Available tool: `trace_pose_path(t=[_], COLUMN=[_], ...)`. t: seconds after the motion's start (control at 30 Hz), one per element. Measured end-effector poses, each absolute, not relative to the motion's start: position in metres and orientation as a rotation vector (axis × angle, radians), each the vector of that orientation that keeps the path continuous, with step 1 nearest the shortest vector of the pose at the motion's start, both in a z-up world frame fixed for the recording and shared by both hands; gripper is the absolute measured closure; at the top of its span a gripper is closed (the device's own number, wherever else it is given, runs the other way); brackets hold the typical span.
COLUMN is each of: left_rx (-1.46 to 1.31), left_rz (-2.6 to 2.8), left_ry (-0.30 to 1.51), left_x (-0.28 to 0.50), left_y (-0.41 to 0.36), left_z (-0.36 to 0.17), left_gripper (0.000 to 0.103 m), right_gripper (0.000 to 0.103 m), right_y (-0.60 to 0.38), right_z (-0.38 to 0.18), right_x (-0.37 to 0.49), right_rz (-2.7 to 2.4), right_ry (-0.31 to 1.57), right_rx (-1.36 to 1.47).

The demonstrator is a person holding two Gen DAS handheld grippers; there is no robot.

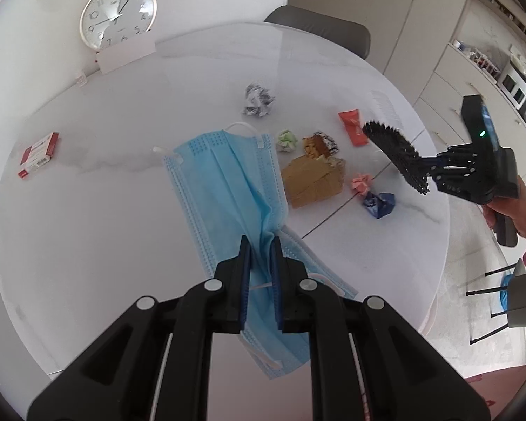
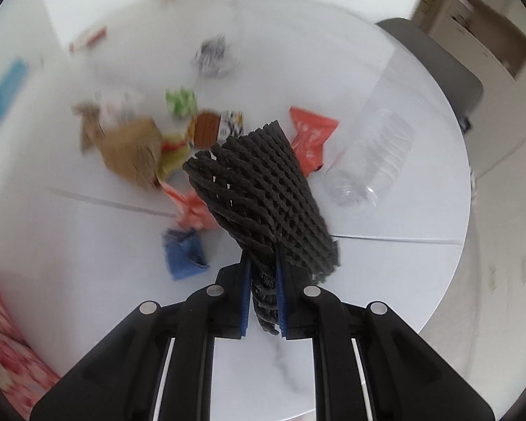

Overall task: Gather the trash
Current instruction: 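Grasp the black foam net sleeve with the right tool, then drop the foam sleeve with the right tool while the left tool drops the mask into the wastebasket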

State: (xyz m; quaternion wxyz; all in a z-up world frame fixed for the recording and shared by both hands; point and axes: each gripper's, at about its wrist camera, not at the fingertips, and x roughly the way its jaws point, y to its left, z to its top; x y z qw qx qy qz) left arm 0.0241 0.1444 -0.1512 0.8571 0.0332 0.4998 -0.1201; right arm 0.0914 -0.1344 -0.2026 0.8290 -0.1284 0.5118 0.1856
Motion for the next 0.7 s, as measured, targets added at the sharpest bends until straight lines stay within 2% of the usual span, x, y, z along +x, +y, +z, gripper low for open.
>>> trace_pose_path(t=[0.17,0.3,0.47,0.6,0.63,0.67,0.7], left_rx=[0.105,0.129,0.23,0.332,0.352,0.371,0.389], left_rz=[-0.36,-0.468,-0.637,-0.775,-0.814,-0.852,-0.866], left_ry=[1.027,1.076,1.087,1.094,1.114,1.137,1.15], left_x=[0.019,0.015,-0.007,-0.032,-0.038,-0.043,-0.047], left_y=[0.105,0.059,-0.018,-0.076,-0.091,-0.105,-0.114], left_z=[-0.144,-0.153,-0.16,-0.166,-0.17,-0.176,-0.181], left_gripper=[0.092,0.092,0.092,0.092,0.092,0.092,0.092], right_gripper=[0.09,0.089,0.089,0.085,0.08,0.062,0.052], right_y=[-0.178,-0.215,-0.246,-0.25,-0.249,-0.25,-0.253], right_z=[-0.158,-0.167,-0.254,-0.334,-0.347,-0.361,-0.374], right_x=[0.03,-0.042,-0.11,-0.124,-0.124,-0.124,-0.123], right_rz=[0.335,0.212,0.056,0.01,0.009,0.007,-0.001], right_ry=[1.027,1.068,1.195,1.336,1.358,1.382,1.402], right_rx=[0.003,0.172,0.36,0.377,0.371,0.368,0.374])
